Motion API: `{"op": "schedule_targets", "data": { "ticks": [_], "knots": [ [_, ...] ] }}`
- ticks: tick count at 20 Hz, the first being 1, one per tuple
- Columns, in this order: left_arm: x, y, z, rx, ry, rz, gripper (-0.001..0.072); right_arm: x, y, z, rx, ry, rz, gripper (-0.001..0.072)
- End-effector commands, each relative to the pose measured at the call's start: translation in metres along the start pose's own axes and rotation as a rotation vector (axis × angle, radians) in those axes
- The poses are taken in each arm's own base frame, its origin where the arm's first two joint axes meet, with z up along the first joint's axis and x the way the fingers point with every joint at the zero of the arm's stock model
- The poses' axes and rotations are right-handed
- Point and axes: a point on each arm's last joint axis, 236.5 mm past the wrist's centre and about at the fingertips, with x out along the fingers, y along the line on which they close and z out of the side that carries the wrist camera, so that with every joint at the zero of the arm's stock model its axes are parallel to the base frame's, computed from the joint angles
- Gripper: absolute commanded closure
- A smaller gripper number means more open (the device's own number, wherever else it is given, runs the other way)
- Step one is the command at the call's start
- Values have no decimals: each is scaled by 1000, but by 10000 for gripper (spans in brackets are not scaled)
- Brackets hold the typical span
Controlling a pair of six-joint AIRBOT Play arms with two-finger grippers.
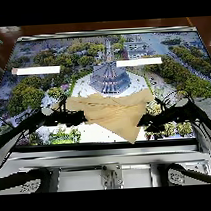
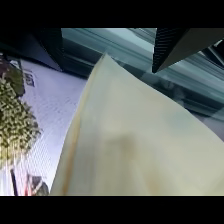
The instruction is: Fold the shirts.
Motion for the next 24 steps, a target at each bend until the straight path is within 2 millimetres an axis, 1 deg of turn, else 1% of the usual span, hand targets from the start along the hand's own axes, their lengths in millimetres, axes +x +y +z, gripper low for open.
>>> {"op": "schedule_targets", "data": {
  "ticks": [1, 3, 7, 8, 9, 10, 11, 12, 13, 14, 16, 17, 18, 19, 20, 21, 22, 23, 24],
  "knots": [
    [-15, -18, 0, 77, -13, -39, 662, 12, 3, 2, 31, 13, 12, 45],
    [-21, -25, 1, 90, -27, -50, 662, 13, 6, 14, 55, -37, 18, 46],
    [-28, -32, 4, 107, -48, -63, 662, 28, 14, 25, 45, -89, -29, 47],
    [-29, -32, 4, 109, -50, -64, 662, 31, 17, 28, 49, -105, -40, 57],
    [-29, -33, 4, 113, -51, -65, 662, 34, 18, 30, 56, -118, -46, 138],
    [-30, -34, 4, 114, -53, -66, 662, 35, 20, 32, 66, -129, -50, 170],
    [-31, -33, 5, 112, -57, -67, 662, 36, 21, 34, 71, -136, -49, 171],
    [-33, -33, 8, 110, -65, -67, 662, 36, 21, 34, 71, -137, -50, 302],
    [-35, -31, 11, 104, -73, -67, 662, 36, 21, 34, 71, -138, -50, 521],
    [-39, -30, 15, 106, -87, -68, 663, 36, 22, 35, 66, -142, -47, 650],
    [-56, -35, 24, 189, -118, -79, 664, 31, 32, 33, -27, -134, -22, 647],
    [-69, -41, 29, 230, -136, -78, 664, 21, 41, 33, -85, -142, -12, 647],
    [-89, -51, 38, 296, -168, -69, 665, 8, 54, 36, -141, -165, -1, 648],
    [-112, -65, 47, 368, -211, -63, 665, -14, 72, 42, -205, -221, 14, 648],
    [-144, -86, 58, 455, -273, -57, 665, -42, 93, 51, -266, -302, 29, 647],
    [-179, -111, 67, 537, -346, -58, 664, -82, 122, 59, -339, -416, 49, 648],
    [-224, -144, 73, 622, -442, -72, 664, -126, 153, 61, -412, -536, 76, 648],
    [-270, -180, 73, 702, -545, -98, 664, -182, 190, 58, -501, -691, 103, 648],
    [-323, -222, 66, 793, -669, -130, 664, -235, 221, 47, -581, -835, 115, 648]
  ]
}}
